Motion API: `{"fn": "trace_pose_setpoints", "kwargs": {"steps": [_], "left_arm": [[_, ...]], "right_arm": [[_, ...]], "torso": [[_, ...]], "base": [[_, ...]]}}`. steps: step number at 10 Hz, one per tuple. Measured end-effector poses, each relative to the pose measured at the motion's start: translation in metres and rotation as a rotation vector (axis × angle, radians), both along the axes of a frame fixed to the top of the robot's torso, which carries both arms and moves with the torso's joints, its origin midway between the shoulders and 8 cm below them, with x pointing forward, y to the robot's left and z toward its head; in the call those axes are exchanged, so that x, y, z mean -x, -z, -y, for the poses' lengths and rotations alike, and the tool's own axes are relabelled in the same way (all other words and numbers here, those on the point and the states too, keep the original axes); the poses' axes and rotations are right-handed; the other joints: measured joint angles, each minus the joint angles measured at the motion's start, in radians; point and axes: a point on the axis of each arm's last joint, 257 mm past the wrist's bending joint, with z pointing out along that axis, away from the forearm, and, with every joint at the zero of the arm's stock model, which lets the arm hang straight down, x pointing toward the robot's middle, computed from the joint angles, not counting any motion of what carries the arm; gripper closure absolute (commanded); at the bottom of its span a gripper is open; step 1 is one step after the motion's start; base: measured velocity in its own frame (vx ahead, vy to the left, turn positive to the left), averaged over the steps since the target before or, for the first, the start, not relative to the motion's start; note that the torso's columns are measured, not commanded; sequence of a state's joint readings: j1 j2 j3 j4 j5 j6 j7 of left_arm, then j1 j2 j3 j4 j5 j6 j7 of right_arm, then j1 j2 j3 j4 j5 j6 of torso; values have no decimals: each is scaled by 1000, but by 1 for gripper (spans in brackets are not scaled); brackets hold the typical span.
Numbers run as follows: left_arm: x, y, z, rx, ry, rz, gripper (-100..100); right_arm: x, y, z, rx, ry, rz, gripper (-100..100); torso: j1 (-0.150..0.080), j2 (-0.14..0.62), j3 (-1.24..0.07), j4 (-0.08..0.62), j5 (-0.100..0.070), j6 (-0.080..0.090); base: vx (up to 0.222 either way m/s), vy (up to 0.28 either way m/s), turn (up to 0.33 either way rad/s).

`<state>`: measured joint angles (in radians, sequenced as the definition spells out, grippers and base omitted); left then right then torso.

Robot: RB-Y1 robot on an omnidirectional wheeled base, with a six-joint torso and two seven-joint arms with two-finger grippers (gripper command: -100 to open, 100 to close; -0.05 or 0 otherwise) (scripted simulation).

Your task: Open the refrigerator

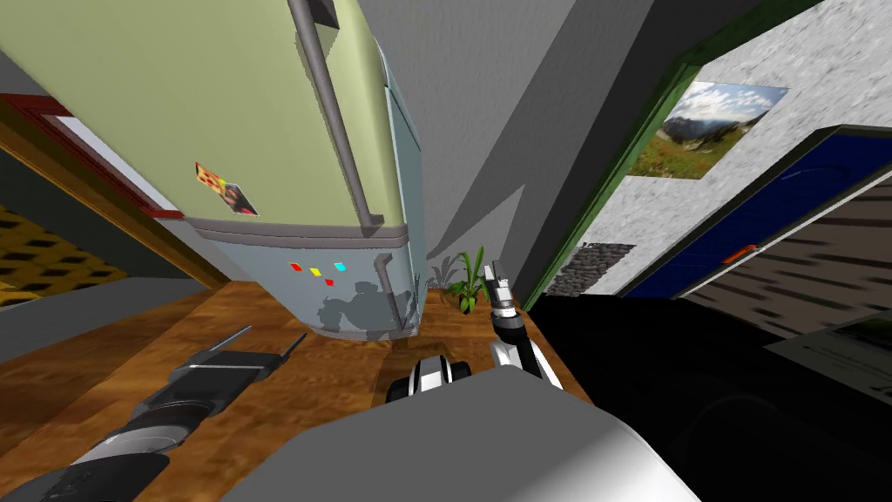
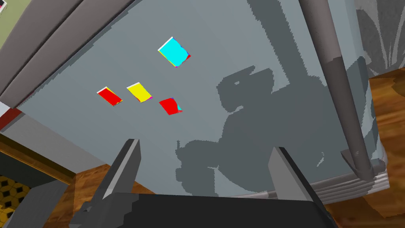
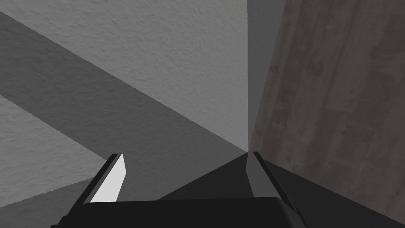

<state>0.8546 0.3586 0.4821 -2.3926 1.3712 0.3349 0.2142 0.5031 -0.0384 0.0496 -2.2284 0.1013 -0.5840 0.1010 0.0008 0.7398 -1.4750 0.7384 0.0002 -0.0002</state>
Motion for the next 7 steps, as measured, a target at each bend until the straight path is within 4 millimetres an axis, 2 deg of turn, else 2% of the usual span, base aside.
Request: {"fn": "trace_pose_setpoints", "kwargs": {"steps": [7], "left_arm": [[-21, 30, -14, 34, -47, 11, -100]], "right_arm": [[0, 0, 0, 0, 0, 0, 0]], "torso": [[-1, -1, 0, 0, 0, 0]], "base": [[117, -107, -84]]}}
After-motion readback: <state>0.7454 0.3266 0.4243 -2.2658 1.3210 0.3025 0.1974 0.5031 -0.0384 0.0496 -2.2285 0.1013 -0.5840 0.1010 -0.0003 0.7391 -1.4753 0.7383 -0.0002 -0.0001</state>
